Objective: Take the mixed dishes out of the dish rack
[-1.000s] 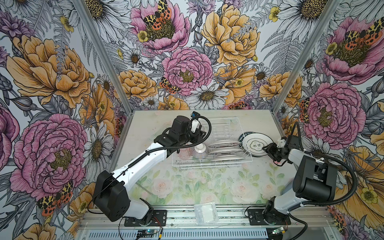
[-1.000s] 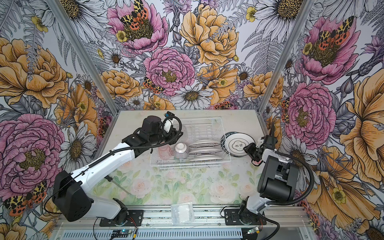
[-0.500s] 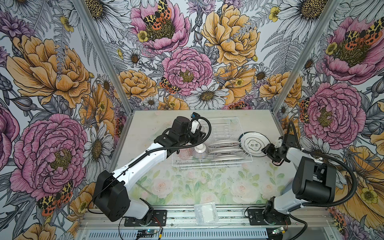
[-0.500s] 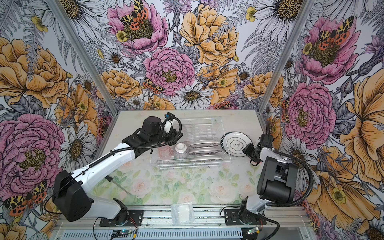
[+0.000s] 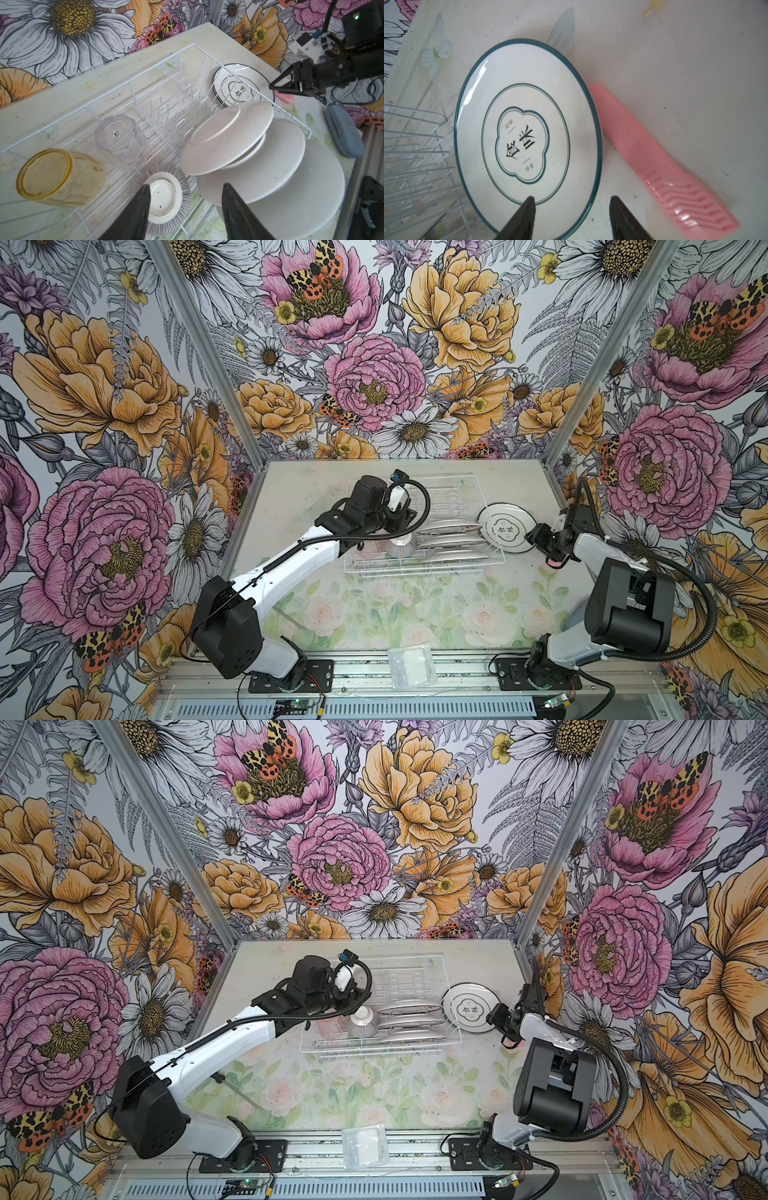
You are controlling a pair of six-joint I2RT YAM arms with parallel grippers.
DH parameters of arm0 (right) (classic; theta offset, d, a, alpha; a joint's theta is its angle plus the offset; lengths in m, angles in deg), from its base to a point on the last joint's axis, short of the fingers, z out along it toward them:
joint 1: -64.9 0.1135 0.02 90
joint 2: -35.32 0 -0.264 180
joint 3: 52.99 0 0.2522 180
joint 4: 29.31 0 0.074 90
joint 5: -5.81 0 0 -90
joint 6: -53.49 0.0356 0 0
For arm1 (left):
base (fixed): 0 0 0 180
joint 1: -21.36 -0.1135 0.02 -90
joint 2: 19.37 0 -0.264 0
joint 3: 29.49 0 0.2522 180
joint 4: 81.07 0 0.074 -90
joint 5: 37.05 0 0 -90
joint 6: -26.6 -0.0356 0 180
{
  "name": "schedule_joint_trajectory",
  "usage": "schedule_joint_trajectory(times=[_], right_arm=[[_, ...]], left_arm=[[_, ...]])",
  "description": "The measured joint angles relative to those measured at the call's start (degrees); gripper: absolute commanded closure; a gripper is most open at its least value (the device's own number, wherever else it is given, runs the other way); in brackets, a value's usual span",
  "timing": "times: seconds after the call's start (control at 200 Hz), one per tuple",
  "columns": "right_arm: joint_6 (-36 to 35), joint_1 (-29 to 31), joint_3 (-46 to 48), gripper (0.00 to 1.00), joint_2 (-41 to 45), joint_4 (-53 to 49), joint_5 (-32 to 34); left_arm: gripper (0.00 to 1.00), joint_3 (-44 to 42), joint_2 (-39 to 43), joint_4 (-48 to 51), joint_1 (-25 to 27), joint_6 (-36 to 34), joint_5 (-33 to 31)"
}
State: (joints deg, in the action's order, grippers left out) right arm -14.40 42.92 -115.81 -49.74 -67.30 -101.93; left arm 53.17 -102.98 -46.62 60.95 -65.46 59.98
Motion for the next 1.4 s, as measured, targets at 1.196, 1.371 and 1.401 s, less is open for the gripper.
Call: schedule_joint_trajectory(times=[1.196, 1.371, 1.401], right_arm=[[-1.25, 12.7, -5.22, 0.38, 16.41, -6.84, 2.71], [-1.68, 12.7, -5.22, 0.38, 16.41, -6.84, 2.71], [-1.7, 12.7, -5.22, 0.38, 16.41, -6.84, 2.71]], left_arm=[[0.48, 29.22, -26.64, 16.39, 12.98, -27.74, -13.64], [0.53, 29.99, -27.98, 17.9, 11.8, -28.41, -13.62], [0.54, 30.23, -28.09, 18.16, 11.61, -28.44, -13.6]])
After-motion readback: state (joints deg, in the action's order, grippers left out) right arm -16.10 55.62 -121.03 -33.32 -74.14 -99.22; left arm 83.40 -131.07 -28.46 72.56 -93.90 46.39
